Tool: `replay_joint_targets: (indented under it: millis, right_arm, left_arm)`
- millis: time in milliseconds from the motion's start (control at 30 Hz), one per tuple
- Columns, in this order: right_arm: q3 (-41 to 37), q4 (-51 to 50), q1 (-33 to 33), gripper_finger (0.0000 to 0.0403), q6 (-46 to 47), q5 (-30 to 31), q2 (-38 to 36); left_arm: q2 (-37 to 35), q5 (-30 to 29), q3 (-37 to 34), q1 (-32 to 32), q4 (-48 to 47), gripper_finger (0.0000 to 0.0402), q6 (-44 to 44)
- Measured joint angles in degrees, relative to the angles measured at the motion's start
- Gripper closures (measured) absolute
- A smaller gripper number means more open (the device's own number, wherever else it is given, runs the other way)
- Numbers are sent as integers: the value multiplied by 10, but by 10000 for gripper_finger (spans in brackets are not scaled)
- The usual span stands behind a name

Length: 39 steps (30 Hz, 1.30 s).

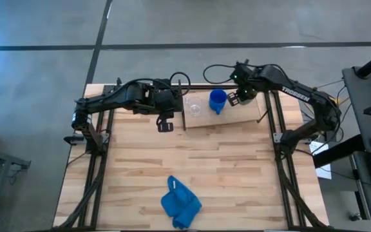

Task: Stack small to large cups/mugs on shelf
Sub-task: Put the green cup on the shelf

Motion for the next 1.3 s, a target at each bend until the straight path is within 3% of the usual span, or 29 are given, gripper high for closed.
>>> replay_joint_targets:
  millis: [233,567,1300]
  right_arm:
    - [0,6,-18,394,-20,-37,37]
    - [0,7,-18,394,-21,-39,75]
    - [-13,22,-18,390,-21,-35,79]
  left_arm:
    - [0,0,0,0,0,333,0]
    - [0,0,-1,0,1,333,0]
    - [0,0,-1,0,1,333,0]
